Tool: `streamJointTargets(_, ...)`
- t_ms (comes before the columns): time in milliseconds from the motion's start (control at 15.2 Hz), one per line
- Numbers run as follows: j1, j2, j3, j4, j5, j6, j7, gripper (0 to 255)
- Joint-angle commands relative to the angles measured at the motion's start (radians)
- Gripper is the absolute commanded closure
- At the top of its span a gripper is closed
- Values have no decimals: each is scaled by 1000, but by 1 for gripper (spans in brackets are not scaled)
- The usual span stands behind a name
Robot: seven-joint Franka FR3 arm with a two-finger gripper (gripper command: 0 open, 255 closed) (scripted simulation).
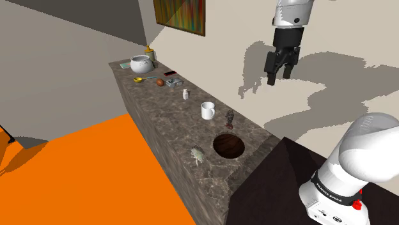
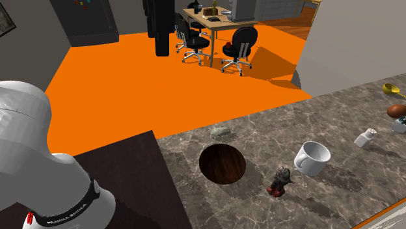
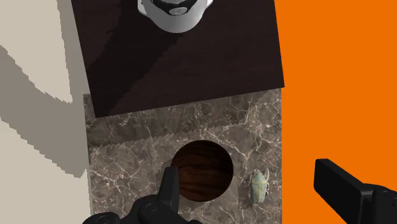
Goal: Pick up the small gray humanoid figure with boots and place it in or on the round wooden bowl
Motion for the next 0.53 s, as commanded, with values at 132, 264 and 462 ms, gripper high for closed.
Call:
streamJointTargets(132, -6, -2, -15, -63, -13, 80, -24, 0)
streamJointTargets(264, -13, 3, -31, -121, -24, 163, -48, 0)
streamJointTargets(462, -23, 26, -56, -196, -41, 291, -83, 0)
